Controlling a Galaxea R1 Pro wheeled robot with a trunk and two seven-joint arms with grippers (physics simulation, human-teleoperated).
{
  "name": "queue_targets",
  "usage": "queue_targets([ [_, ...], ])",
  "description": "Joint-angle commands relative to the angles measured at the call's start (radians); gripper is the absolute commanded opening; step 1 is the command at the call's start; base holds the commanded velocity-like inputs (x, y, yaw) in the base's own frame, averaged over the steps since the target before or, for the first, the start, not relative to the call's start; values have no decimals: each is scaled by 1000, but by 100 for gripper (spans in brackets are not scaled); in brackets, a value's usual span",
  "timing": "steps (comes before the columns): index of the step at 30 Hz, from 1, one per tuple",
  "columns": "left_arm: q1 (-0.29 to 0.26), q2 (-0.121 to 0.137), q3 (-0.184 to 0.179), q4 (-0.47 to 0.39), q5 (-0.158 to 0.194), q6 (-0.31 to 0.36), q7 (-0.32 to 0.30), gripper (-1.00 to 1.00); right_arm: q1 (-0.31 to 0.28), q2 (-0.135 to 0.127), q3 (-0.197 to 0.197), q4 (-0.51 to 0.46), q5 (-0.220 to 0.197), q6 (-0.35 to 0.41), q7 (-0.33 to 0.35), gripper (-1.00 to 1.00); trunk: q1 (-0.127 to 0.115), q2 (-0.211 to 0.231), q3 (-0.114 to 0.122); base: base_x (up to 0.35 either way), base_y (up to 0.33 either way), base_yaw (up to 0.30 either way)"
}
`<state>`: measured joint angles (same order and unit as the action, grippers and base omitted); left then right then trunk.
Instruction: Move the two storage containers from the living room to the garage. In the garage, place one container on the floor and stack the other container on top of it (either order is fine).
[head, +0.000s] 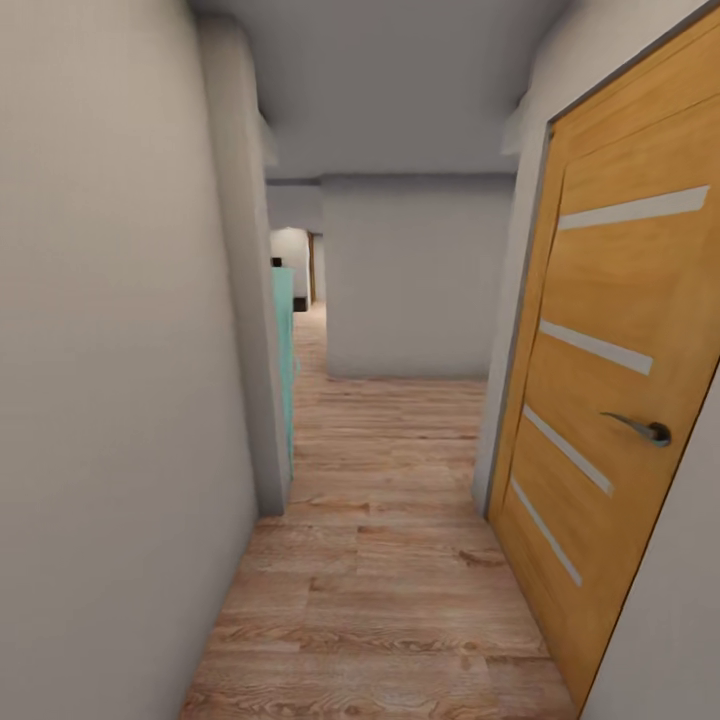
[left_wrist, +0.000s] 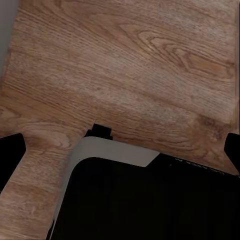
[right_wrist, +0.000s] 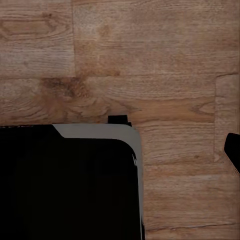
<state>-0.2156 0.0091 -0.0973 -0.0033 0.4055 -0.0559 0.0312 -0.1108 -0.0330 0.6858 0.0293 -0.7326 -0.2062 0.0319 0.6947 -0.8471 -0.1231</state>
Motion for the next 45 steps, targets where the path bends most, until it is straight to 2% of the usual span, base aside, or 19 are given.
queue_targets([
  [1,-1,0,-9,0,7,-2,3,100,-1,1,9,3,-9,-5,3,100,1,-1,-1,318,-19,6],
  [45,-1,-1,-10,0,7,-3,3,100,-1,1,12,3,-6,-3,3,100,1,-1,-1,322,-1,0],
])
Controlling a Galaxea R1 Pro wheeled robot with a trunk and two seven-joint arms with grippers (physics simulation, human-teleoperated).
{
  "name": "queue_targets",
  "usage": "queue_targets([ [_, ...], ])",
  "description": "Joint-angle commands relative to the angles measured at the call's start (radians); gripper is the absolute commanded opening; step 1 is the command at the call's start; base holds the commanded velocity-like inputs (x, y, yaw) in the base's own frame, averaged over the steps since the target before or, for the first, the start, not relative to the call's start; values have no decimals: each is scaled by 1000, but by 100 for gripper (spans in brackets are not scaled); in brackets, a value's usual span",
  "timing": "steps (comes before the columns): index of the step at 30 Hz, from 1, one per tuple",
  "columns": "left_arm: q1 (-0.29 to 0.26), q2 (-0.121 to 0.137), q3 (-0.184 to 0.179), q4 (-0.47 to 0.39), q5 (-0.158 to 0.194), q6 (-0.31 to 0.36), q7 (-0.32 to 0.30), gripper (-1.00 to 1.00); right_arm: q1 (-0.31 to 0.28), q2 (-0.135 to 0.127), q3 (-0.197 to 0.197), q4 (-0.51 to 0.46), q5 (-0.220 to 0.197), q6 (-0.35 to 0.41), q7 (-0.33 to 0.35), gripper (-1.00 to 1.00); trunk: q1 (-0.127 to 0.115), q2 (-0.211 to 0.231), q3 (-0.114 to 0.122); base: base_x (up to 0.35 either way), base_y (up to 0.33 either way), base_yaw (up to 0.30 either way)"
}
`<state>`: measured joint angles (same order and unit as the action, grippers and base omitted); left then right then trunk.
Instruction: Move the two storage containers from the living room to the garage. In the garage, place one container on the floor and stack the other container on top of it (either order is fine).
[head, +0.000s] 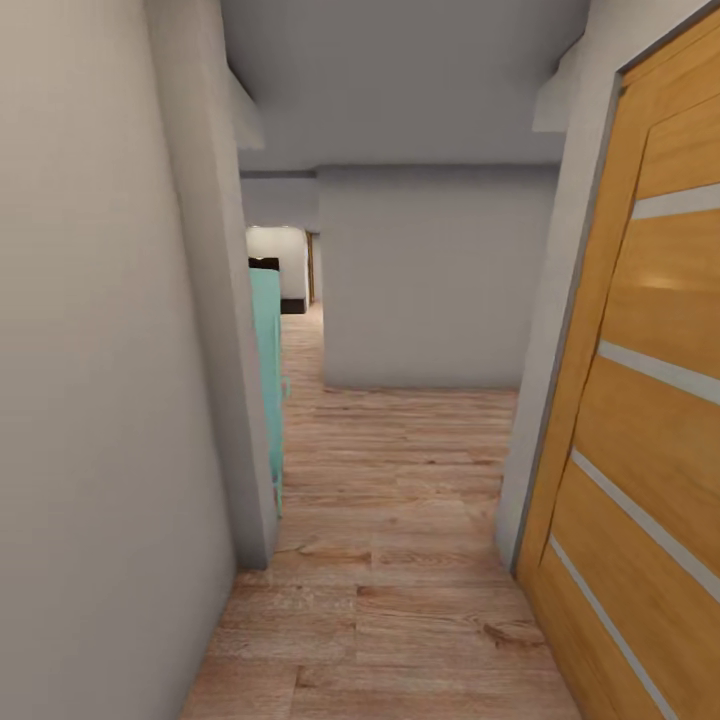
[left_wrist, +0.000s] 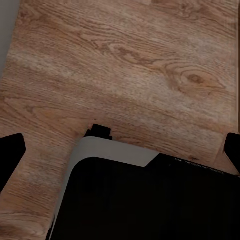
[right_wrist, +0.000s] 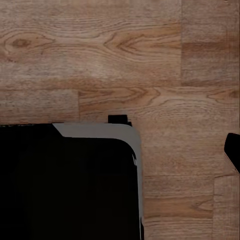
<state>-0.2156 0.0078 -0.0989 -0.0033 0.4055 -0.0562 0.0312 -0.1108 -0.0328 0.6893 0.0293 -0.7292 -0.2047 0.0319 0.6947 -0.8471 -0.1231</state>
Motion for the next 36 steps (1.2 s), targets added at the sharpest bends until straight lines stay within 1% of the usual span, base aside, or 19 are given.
queue_targets([
  [1,-1,0,-9,0,7,-2,3,100,-1,1,9,3,-9,-4,3,100,1,-1,-1,322,0,0],
  [36,-1,0,-9,0,7,-4,3,100,-1,0,10,3,-7,-6,6,100,1,-1,-1,322,0,0],
])
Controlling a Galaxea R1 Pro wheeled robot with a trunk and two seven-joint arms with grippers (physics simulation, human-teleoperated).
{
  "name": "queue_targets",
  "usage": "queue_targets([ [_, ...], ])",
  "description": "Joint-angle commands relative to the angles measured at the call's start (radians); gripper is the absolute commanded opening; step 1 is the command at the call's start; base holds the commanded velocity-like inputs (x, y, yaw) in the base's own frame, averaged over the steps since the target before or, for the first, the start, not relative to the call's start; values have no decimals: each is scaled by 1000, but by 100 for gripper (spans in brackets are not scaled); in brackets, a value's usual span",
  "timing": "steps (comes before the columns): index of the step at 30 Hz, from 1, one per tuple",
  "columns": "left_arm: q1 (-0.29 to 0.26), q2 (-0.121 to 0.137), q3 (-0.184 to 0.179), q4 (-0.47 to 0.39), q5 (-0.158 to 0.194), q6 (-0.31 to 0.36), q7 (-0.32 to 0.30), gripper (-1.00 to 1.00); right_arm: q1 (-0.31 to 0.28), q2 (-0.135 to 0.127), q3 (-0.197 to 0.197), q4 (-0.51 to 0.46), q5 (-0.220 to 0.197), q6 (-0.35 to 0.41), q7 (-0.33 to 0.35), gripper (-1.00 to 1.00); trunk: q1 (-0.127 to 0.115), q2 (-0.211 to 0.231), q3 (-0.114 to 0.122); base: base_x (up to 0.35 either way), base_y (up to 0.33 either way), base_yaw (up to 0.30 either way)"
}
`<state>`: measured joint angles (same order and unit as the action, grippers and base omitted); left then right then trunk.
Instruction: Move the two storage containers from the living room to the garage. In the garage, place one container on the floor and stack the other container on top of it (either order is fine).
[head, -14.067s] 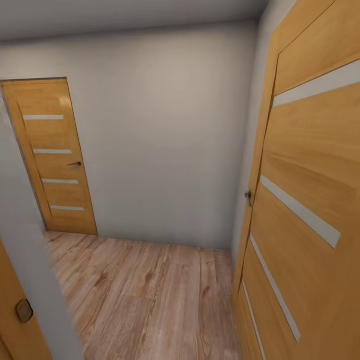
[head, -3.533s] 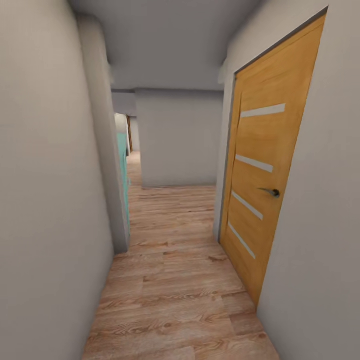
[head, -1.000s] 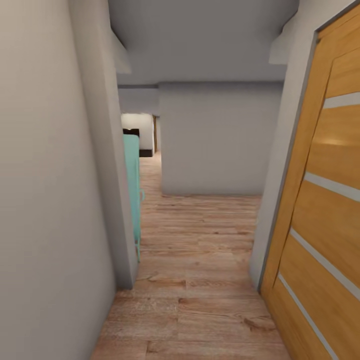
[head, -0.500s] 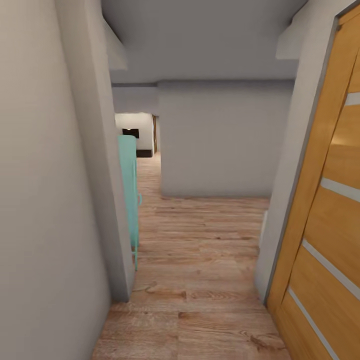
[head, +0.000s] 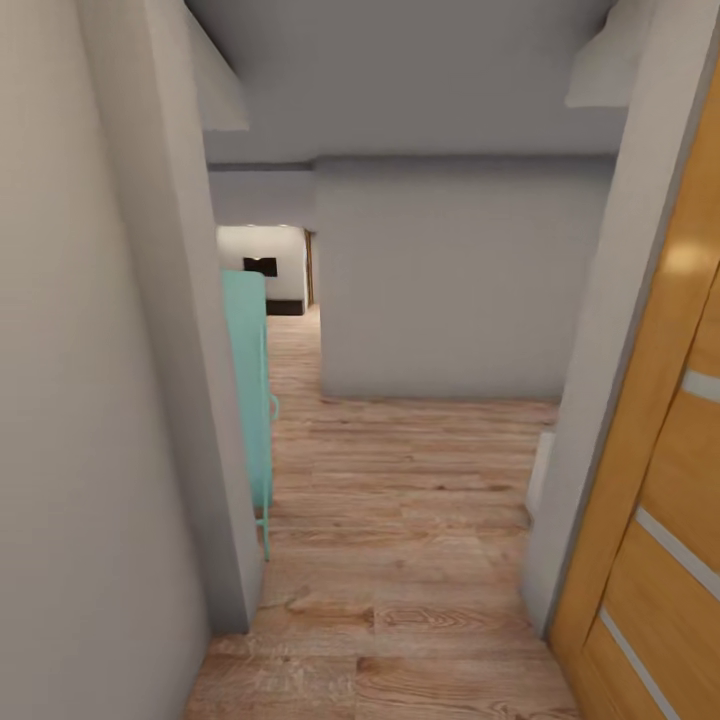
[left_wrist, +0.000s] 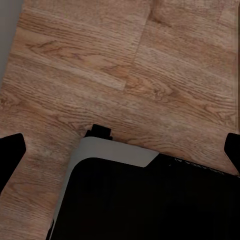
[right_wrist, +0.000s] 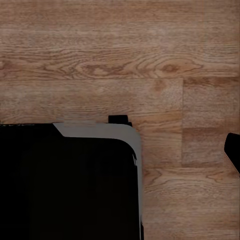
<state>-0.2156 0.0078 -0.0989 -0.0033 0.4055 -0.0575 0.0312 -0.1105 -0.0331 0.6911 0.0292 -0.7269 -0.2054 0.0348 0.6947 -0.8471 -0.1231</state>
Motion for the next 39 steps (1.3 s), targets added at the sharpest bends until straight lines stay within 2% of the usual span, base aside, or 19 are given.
queue_targets([
  [1,-1,0,-9,0,7,-2,3,100,-1,1,8,3,-9,-5,4,100,1,-1,-1,322,0,0],
  [39,-1,-1,-8,0,7,-2,3,100,-1,1,8,3,-11,0,2,100,1,-1,-1,322,0,0],
])
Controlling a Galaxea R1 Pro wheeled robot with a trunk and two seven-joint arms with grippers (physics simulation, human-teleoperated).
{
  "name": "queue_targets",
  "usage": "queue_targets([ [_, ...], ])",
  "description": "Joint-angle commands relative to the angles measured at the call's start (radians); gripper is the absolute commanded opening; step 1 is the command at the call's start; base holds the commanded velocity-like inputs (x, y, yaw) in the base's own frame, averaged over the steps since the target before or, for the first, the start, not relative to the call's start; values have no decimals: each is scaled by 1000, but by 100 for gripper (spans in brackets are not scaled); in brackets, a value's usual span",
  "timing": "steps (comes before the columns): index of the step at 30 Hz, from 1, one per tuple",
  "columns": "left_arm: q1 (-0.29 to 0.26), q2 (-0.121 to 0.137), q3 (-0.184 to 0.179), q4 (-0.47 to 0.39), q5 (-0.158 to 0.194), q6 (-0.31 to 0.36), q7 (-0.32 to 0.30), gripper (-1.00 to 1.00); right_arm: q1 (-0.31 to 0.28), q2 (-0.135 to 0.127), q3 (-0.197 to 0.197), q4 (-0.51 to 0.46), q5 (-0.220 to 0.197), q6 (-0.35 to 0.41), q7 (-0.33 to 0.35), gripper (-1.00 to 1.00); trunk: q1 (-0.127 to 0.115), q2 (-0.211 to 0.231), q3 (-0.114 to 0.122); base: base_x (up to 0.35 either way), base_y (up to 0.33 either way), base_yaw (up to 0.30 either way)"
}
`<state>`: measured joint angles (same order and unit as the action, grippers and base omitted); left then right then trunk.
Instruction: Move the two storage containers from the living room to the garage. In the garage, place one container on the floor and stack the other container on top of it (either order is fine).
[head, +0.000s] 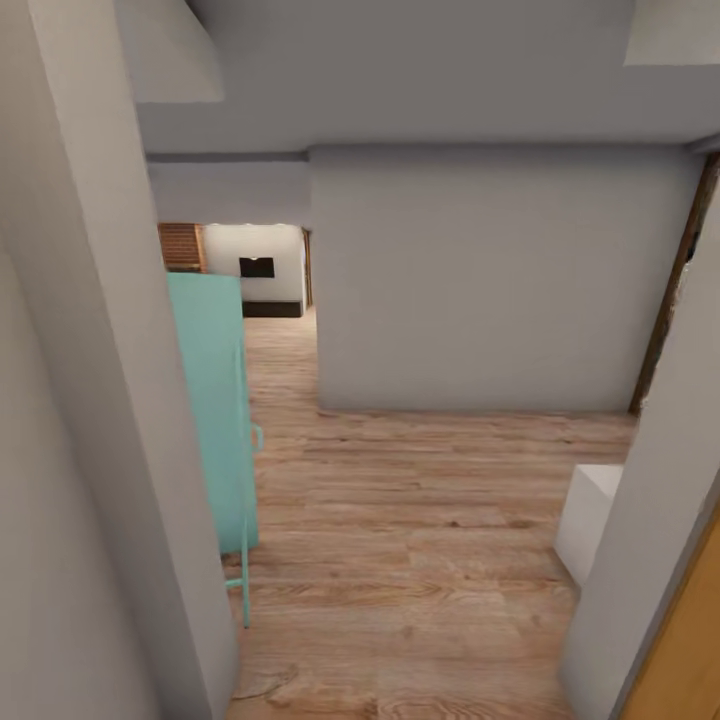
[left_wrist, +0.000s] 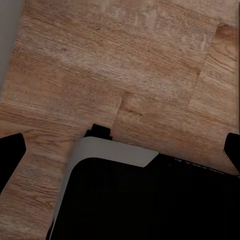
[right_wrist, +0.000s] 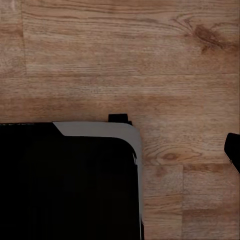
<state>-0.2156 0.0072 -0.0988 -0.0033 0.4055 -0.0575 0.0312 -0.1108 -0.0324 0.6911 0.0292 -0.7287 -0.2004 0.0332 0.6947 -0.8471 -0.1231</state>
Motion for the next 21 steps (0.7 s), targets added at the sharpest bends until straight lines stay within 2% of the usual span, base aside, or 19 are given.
queue_targets([
  [1,-1,0,-9,0,7,-2,3,100,-1,0,8,3,-9,-5,4,100,1,-1,-1,322,0,0],
  [21,-1,0,-9,0,7,-2,3,100,-1,1,8,3,-9,-8,2,100,1,-1,-1,322,0,0],
])
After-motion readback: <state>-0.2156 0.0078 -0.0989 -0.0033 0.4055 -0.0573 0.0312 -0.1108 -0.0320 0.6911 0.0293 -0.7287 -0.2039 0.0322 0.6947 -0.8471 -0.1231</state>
